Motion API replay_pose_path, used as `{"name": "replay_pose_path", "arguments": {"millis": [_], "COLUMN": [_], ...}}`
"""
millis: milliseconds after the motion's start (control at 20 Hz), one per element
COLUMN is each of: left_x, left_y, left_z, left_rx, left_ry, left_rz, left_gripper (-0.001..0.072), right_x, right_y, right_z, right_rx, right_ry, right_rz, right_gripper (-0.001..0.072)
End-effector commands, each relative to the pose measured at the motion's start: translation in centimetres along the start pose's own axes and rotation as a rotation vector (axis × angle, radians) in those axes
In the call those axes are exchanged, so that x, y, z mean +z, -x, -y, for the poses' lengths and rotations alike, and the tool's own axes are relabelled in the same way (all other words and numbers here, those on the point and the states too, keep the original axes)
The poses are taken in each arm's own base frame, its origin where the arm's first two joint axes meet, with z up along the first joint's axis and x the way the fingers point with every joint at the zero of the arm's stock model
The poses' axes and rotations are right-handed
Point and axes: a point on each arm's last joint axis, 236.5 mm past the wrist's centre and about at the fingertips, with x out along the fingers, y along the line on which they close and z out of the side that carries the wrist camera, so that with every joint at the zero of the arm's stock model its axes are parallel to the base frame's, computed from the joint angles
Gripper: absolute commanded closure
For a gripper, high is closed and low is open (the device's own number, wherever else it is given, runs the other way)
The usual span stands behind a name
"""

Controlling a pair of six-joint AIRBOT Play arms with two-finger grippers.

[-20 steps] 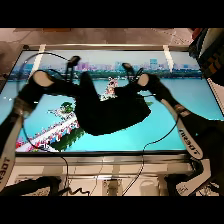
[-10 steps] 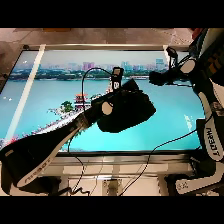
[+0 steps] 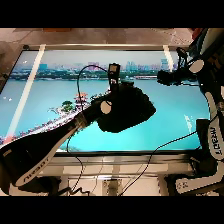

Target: Fold the clothes and pants, and hang the long-sleeved shirts on hangers.

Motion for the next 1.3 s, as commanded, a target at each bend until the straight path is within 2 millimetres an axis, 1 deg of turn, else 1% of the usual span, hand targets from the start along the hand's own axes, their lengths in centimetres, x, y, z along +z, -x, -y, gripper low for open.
{"name": "replay_pose_path", "arguments": {"millis": [0, 50, 100, 150, 250, 350, 400, 450, 500, 550, 600, 650, 700, 750, 800, 850, 900, 950, 1000, 1100, 1200, 1250], "left_x": [-2.6, -4.5, -6.5, -7.8, -9.2, -9.7, -9.8, -9.6, -9.0, -8.3, -7.7, -7.1, -6.6, -6.5, -6.5, -6.6, -6.7, -6.6, -6.6, -6.7, -6.7, -6.7], "left_y": [0.0, 0.5, 1.4, 2.5, 4.8, 7.5, 9.3, 11.3, 13.2, 14.7, 15.8, 16.4, 16.5, 16.5, 16.3, 16.2, 16.2, 16.2, 16.2, 16.2, 16.2, 16.2], "left_z": [-5.9, -7.8, -9.6, -11.4, -15.6, -20.1, -22.6, -25.1, -27.2, -28.4, -29.2, -29.5, -29.6, -29.6, -29.7, -29.7, -29.7, -29.7, -29.7, -29.7, -29.7, -29.7], "left_rx": [0.029, 0.026, 0.022, 0.027, 0.093, 0.209, 0.287, 0.376, 0.457, 0.507, 0.541, 0.558, 0.567, 0.566, 0.565, 0.564, 0.564, 0.564, 0.564, 0.564, 0.564, 0.564], "left_ry": [0.051, 0.098, 0.153, 0.189, 0.183, 0.099, 0.016, -0.089, -0.197, -0.278, -0.325, -0.346, -0.357, -0.358, -0.359, -0.360, -0.360, -0.361, -0.360, -0.360, -0.360, -0.360], "left_rz": [-0.165, -0.261, -0.366, -0.448, -0.560, -0.648, -0.710, -0.780, -0.838, -0.878, -0.902, -0.906, -0.899, -0.893, -0.891, -0.890, -0.889, -0.889, -0.890, -0.890, -0.890, -0.890], "left_gripper": [0.0693, 0.0693, 0.0693, 0.0694, 0.0694, 0.0694, 0.0694, 0.0694, 0.0692, 0.0691, 0.0691, 0.0690, 0.0690, 0.0689, 0.0689, 0.0690, 0.0690, 0.0690, 0.0690, 0.0690, 0.0690, 0.0690], "right_x": [-0.1, 0.0, 0.0, 0.2, 1.6, 3.2, 3.6, 3.6, 3.3, 2.6, 1.6, 0.1, -1.3, -2.7, -4.1, -5.4, -6.9, -8.7, -10.9, -14.3, -16.2, -16.8], "right_y": [0.0, -0.1, -0.2, -0.5, -1.1, -2.2, -3.1, -4.5, -6.1, -7.8, -9.6, -11.3, -12.8, -13.7, -14.3, -14.4, -14.2, -13.6, -12.6, -9.6, -6.2, -4.6], "right_z": [0.1, -0.1, -0.7, -1.9, -5.0, -7.8, -9.1, -10.3, -11.2, -11.9, -12.4, -12.7, -13.0, -13.0, -12.7, -12.2, -11.4, -10.5, -9.3, -6.4, -3.2, -2.0], "right_rx": [0.000, 0.009, 0.025, 0.061, 0.120, 0.142, 0.155, 0.165, 0.172, 0.177, 0.178, 0.177, 0.173, 0.168, 0.159, 0.145, 0.122, 0.105, 0.091, 0.058, 0.018, 0.007], "right_ry": [-0.002, -0.006, -0.002, 0.026, 0.059, 0.083, 0.058, 0.004, -0.039, -0.060, -0.065, -0.061, -0.055, -0.051, -0.035, 0.006, 0.076, 0.149, 0.224, 0.325, 0.341, 0.333], "right_rz": [-0.002, -0.001, 0.002, 0.012, 0.082, 0.174, 0.202, 0.214, 0.216, 0.201, 0.175, 0.133, 0.088, 0.042, -0.010, -0.062, -0.129, -0.218, -0.332, -0.545, -0.711, -0.769], "right_gripper": [0.0679, 0.0679, 0.0679, 0.0679, 0.0680, 0.0681, 0.0681, 0.0681, 0.0681, 0.0681, 0.0681, 0.0681, 0.0681, 0.0681, 0.0681, 0.0681, 0.0681, 0.0681, 0.0680, 0.0680, 0.0679, 0.0679]}}
